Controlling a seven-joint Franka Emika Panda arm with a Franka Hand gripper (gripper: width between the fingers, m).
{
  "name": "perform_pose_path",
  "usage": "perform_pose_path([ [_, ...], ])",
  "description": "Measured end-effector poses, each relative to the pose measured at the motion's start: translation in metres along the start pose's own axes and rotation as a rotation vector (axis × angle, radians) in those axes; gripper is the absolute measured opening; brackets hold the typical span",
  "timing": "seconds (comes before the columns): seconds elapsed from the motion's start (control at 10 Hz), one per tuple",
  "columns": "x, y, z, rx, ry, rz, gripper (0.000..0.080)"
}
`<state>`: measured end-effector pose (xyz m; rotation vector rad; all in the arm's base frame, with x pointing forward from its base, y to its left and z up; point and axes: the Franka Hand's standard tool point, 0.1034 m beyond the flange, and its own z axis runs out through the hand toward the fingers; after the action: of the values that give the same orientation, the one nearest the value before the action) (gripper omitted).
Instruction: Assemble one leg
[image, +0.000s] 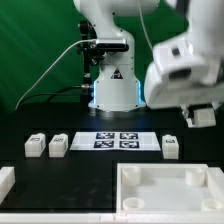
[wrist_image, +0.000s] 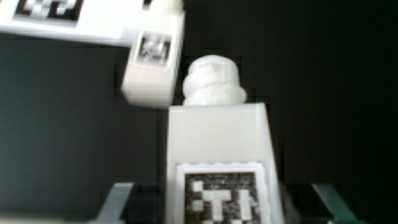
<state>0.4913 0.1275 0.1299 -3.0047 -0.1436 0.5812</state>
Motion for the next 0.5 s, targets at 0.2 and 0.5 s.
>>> perform_pose_path([
  [0.2, -0.013, 0.004, -0.019, -0.02, 0.199, 0.004, 0.0291],
  [0.5, 0.016, 0.006, -0.032, -0.018, 0.552, -0.038, 0.0291],
])
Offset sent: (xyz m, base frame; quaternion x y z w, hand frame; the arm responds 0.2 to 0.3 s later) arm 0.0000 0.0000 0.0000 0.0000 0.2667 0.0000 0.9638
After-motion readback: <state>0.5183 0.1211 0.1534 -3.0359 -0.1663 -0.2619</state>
